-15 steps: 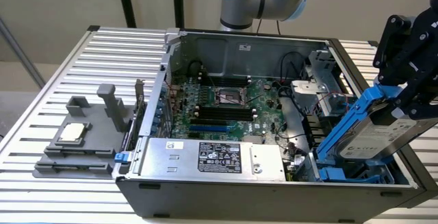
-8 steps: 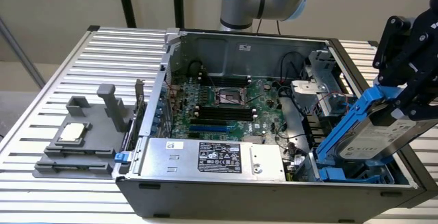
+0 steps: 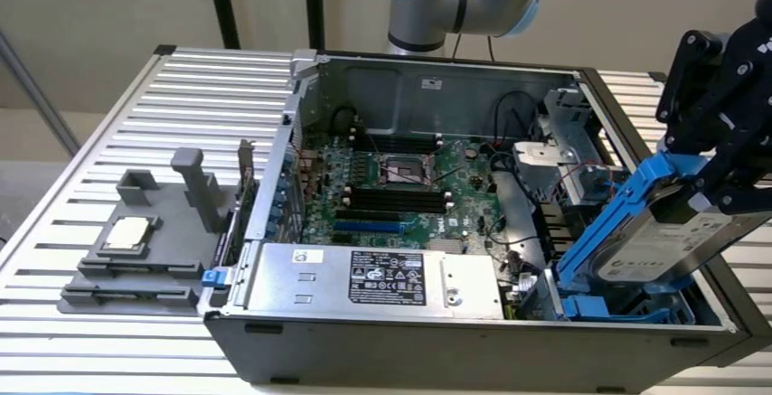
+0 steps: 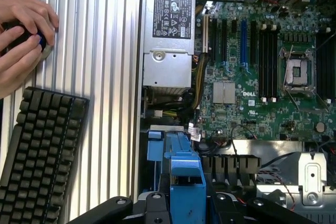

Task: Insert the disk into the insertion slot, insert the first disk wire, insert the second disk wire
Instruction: 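Insert the disk into the insertion slot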

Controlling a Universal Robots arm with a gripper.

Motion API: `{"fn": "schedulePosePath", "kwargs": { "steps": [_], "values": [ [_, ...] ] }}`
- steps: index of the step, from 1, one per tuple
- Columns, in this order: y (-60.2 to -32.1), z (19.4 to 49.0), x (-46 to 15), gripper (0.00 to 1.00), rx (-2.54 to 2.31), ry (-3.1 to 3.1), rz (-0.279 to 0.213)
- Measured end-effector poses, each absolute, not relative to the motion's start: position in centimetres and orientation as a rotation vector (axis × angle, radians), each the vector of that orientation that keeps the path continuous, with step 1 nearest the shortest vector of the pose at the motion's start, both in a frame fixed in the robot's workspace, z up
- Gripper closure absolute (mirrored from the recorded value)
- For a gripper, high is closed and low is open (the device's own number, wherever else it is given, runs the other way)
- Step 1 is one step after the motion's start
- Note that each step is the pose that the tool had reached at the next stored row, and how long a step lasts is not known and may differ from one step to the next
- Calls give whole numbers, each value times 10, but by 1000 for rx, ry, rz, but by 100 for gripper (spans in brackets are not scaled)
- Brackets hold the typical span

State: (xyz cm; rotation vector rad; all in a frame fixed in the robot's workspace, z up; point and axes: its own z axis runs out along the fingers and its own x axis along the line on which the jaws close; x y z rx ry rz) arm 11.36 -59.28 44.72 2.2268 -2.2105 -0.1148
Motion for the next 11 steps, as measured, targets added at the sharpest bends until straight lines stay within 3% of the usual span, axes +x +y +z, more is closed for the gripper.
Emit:
{"fn": "schedulePosePath", "kwargs": {
  "steps": [11],
  "values": [
    [-594,445,114,68,2228,-2209,-115]
  ]
}}
